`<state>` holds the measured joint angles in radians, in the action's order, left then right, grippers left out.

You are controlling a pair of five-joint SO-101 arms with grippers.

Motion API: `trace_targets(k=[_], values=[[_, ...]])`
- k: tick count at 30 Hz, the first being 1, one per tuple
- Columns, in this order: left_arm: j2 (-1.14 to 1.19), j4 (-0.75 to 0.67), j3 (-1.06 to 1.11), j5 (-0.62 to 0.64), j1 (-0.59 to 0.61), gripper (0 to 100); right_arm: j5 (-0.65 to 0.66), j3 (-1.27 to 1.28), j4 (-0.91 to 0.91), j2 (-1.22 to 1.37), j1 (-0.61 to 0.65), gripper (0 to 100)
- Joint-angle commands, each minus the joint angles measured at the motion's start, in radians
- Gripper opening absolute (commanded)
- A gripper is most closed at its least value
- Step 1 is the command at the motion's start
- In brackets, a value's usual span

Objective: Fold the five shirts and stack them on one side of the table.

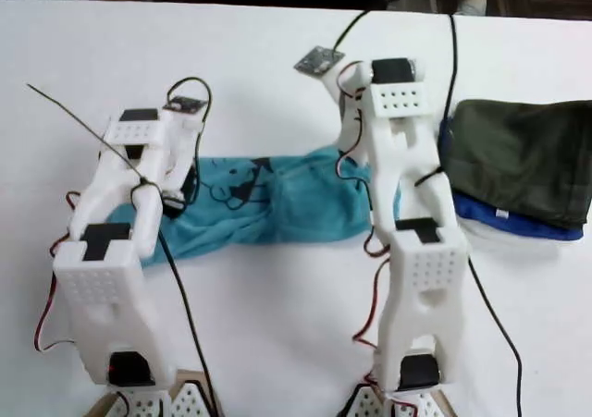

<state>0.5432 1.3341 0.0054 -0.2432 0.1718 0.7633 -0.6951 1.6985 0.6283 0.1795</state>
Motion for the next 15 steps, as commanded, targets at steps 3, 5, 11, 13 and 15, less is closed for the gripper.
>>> trace_targets(k=[3, 5, 11, 13, 15], values=[[0.015, -0.038, -0.033, 0.000, 0.014, 3, 0.012, 0.213, 0.013, -0.199, 0.007, 8.5], [0.015, -0.038, -0.033, 0.000, 0.014, 3, 0.012, 0.313, -0.005, -0.223, 0.002, 8.5], [0.015, -0.038, -0.033, 0.000, 0.014, 3, 0.012, 0.526, -0.163, -0.263, -0.015, 8.5], [0.015, -0.038, -0.033, 0.000, 0.014, 3, 0.014, 0.575, -0.206, -0.263, -0.018, 8.5], [0.015, -0.038, -0.033, 0.000, 0.014, 3, 0.014, 0.618, -0.245, -0.263, -0.024, 8.4]])
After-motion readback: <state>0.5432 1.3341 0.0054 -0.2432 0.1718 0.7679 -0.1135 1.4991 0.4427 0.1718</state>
